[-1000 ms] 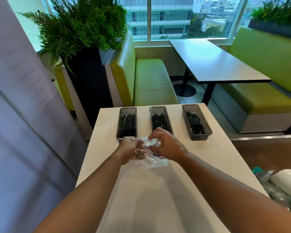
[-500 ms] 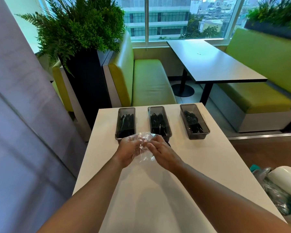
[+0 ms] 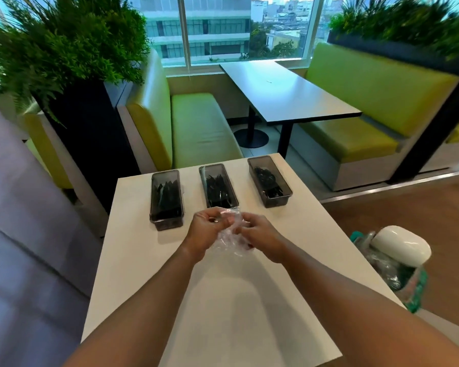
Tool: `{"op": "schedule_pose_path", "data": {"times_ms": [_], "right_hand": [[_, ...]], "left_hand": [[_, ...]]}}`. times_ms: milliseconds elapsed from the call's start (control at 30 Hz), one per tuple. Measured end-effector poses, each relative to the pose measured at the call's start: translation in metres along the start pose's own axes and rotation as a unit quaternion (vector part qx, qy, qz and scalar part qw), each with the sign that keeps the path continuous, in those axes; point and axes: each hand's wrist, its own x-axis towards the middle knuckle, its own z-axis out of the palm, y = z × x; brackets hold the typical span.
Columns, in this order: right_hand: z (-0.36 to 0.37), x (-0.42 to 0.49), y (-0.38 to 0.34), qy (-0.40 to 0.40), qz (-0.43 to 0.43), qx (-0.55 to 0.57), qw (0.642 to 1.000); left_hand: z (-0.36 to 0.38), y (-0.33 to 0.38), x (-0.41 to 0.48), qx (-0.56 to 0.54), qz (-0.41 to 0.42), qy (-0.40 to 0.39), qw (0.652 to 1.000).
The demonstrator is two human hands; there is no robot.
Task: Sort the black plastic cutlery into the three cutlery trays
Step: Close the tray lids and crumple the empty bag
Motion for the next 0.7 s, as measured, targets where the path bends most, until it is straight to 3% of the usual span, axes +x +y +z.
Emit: {"op": "schedule_pose_path", "data": {"times_ms": [200, 433, 567, 700], "right_hand": [[-0.061, -0.030, 0.002, 0.059, 0.005, -0.030, 0.998], [-0.142, -0.048, 0.028, 0.244, -0.071, -0.142, 0.957], [-0.190, -0.064, 0.055, 0.196, -0.113, -0.234, 0.946], [-0.255, -0.081, 0.096, 0.209, -0.078, -0.321, 0.920]], "left_hand": [[0.056, 0.003, 0.005, 0.076, -0.013, -0.109, 0.991], [0.151, 0.000, 0.021, 0.108, -0.007, -0.039, 0.993], [0.209, -0.019, 0.040, 0.103, -0.041, 0.022, 0.994], [0.281, -0.049, 0.054, 0.131, -0.062, -0.023, 0.989]]}}
